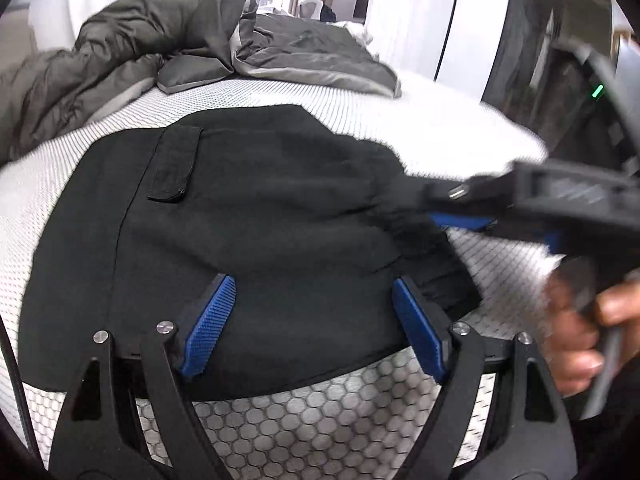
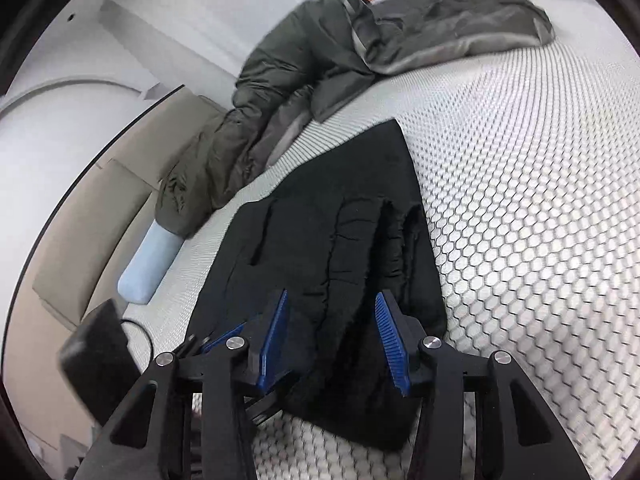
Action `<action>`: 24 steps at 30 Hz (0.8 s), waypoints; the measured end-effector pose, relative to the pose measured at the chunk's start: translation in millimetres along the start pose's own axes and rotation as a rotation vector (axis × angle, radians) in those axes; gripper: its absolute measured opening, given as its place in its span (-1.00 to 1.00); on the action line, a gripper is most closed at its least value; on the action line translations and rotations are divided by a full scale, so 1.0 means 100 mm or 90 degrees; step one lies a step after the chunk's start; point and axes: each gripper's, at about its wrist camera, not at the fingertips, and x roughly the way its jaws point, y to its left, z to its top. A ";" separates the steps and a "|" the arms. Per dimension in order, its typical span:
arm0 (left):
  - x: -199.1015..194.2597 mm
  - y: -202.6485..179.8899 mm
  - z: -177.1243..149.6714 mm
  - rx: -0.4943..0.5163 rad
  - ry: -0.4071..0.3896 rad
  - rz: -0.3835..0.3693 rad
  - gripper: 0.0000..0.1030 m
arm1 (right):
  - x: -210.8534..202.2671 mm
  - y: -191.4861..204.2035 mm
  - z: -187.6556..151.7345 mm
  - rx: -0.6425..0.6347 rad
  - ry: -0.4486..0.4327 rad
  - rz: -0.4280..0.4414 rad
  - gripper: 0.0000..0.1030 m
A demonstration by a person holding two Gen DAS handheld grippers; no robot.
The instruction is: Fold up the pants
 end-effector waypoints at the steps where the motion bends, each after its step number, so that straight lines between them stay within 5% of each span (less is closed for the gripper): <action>1: 0.00 0.02 0.01 -0.009 0.001 -0.007 0.53 | 0.03 -0.01 0.02 0.006 0.000 0.004 -0.20; 3: 0.02 0.03 0.01 -0.012 0.003 -0.009 0.53 | 0.07 -0.03 0.04 0.012 -0.008 0.003 -0.24; 8: 0.13 -0.08 -0.04 0.050 0.011 0.038 0.53 | 0.17 -0.04 0.11 0.016 -0.029 -0.018 -0.77; 11: 0.15 -0.12 -0.06 0.058 0.012 0.051 0.54 | 0.13 0.06 0.15 -0.015 -0.065 -0.040 -0.82; 15: 0.17 -0.12 -0.07 0.060 0.017 0.055 0.54 | 0.15 0.03 0.20 -0.027 -0.071 -0.102 -0.81; 19: 0.09 -0.04 -0.02 0.029 -0.002 0.029 0.54 | 0.05 -0.03 0.18 0.004 -0.044 -0.065 -0.70; 24: 0.03 0.04 0.01 -0.003 -0.014 0.002 0.54 | -0.20 -0.02 -0.03 -0.004 -0.008 -0.012 -0.23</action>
